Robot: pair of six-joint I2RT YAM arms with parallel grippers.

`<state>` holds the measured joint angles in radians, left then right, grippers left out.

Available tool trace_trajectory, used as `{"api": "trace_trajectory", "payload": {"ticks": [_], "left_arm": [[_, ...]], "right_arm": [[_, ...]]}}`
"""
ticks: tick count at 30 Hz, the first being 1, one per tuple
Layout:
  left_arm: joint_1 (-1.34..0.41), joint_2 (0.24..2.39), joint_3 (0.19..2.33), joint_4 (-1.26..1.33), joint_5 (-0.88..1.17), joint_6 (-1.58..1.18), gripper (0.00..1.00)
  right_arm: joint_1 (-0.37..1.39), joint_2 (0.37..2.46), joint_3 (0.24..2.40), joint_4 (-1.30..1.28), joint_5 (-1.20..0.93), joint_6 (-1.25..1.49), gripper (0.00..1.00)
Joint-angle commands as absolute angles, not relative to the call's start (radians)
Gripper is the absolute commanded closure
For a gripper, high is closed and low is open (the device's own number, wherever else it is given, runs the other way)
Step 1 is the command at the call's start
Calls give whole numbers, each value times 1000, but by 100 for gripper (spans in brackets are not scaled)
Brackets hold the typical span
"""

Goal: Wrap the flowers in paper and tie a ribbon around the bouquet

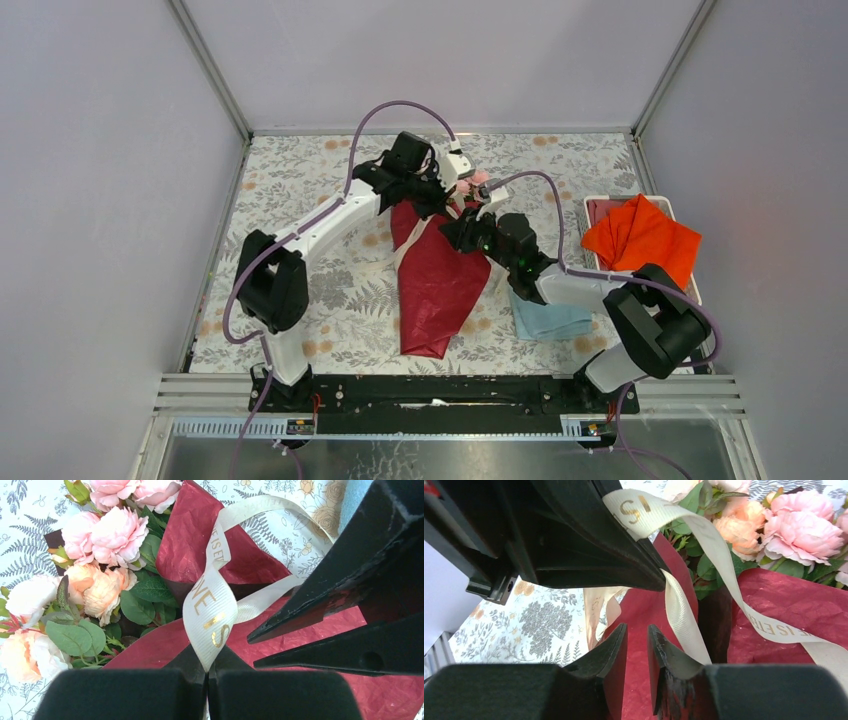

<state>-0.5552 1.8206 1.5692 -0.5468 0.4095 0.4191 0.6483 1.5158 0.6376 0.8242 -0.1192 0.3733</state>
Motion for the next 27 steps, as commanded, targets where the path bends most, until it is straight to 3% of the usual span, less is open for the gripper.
{"api": "trace_trajectory", "payload": {"ticks": [1,6,18,19,21,27], "left_arm": [[-551,1838,1625,-532,394,393,100],[-551,1809,1601,-558,431,391,100],[-544,1722,1394,-673,420,550,100],[-541,1723,1376,-668,411,559,96],[-532,1725,1343,-641,378,571,75],[-525,1720,1301,-584,340,668,37]], "right_arm": [[667,1529,635,873,17,368,71],[657,1567,647,880,194,198,71],[610,1636,653,882,67,149,68],[612,1648,655,887,56,153,68],[610,1673,664,895,38,156,68],[611,1709,700,884,2,148,67]]}}
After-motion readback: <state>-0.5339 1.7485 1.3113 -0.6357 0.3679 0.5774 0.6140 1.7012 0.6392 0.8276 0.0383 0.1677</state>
